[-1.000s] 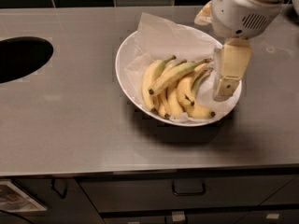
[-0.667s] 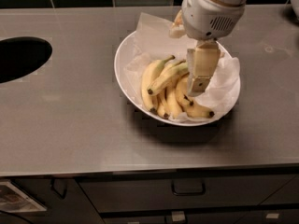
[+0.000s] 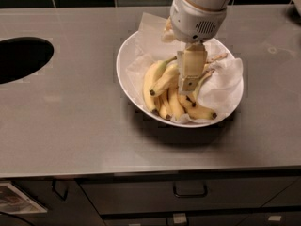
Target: Pick banana from white bowl
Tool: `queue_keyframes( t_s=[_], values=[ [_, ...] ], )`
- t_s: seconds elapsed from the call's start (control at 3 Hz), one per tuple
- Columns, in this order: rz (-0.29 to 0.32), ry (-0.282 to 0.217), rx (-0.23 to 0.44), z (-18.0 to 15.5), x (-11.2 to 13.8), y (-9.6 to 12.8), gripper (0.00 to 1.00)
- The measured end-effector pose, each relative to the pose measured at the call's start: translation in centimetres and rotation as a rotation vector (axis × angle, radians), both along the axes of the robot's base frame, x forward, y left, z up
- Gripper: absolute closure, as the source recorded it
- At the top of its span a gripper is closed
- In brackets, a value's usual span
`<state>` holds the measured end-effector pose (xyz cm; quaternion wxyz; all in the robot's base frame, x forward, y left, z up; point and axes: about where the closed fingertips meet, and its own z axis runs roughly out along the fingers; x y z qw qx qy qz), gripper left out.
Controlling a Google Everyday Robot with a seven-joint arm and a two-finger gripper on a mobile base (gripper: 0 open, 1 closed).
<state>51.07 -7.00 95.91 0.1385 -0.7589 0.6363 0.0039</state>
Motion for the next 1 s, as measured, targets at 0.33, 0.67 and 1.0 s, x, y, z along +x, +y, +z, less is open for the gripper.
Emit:
queue_keyframes(
  t_s=[0.33, 0.67, 1.0],
  values=[
    [-0.019, -0.011, -0.010, -0.1, 1.7, -0.8, 0.26],
    [-0.021, -0.006, -0.016, -0.5, 2.7, -1.1, 0.36],
    [-0.015, 0.009, -0.022, -1.3, 3.0, -0.9, 0.41]
  ],
)
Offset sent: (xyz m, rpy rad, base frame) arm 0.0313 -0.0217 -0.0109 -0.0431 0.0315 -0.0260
